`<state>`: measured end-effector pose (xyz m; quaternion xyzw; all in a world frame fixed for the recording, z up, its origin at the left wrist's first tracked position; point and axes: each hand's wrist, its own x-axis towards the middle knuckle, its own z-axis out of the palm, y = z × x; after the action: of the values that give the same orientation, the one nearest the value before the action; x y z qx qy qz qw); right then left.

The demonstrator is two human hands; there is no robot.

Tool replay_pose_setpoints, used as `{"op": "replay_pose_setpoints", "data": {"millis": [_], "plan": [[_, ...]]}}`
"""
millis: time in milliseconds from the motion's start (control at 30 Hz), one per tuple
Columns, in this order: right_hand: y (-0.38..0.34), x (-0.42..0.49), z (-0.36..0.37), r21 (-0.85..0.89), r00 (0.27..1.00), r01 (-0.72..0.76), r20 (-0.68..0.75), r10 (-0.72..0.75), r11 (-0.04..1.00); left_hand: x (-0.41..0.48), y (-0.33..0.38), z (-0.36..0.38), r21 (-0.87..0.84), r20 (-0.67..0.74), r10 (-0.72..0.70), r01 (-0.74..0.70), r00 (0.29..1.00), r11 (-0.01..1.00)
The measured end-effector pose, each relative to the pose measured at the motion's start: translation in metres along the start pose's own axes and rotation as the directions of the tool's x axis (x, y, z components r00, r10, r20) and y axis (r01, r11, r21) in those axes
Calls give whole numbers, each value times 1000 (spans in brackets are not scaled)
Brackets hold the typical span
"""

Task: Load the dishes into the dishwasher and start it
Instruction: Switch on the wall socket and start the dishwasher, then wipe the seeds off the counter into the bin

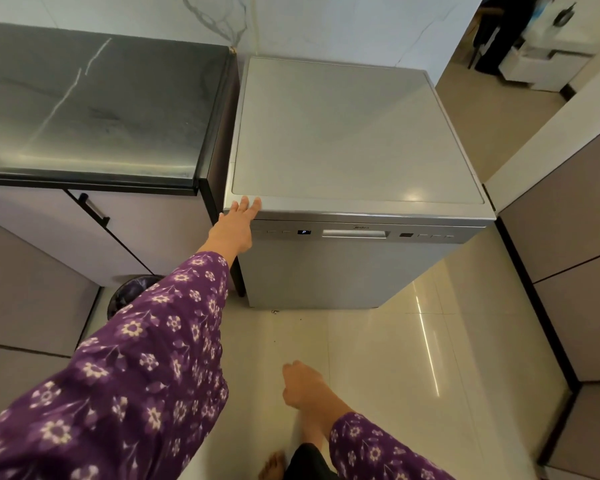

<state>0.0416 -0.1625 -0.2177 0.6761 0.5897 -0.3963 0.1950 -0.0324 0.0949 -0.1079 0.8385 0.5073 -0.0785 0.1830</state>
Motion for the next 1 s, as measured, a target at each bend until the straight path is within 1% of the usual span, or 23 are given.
{"op": "replay_pose_setpoints", "data": {"millis": [133, 300, 433, 533, 633, 700, 800, 900, 1000], "plan": [[5, -10, 12, -61, 997, -25, 68, 29, 998, 0, 5, -4, 54, 2, -30, 30, 1000, 998], [17, -24, 8, -55, 998, -37, 53, 40, 998, -4, 15, -27, 80, 85, -48, 41, 995, 996], [30, -32, -17, -67, 1000, -18, -14, 17, 998, -20, 32, -42, 11, 67, -133, 133, 989, 991], [35, -32, -48, -80, 996, 19, -80, -26, 997, -36, 38, -45, -69, 78, -150, 155, 986, 986], [30, -28, -85, -131, 980, 53, -184, -77, 990, -56, 34, -49, -139, 61, -151, 158, 987, 978], [20, -23, -112, -142, 956, 91, -263, -126, 986, -69, 23, -53, -186, 10, -173, 172, 985, 967], [-3, -16, -148, -166, 902, 190, -360, -238, 968, -88, -1, -67, -265, -81, -228, 199, 970, 943], [-35, -6, -179, -201, 822, 315, -431, -372, 928, -108, -36, -82, -315, -157, -287, 227, 945, 921], [-75, 5, -201, -236, 733, 417, -483, -478, 878, -130, -79, -96, -347, -195, -377, 296, 905, 890]]}}
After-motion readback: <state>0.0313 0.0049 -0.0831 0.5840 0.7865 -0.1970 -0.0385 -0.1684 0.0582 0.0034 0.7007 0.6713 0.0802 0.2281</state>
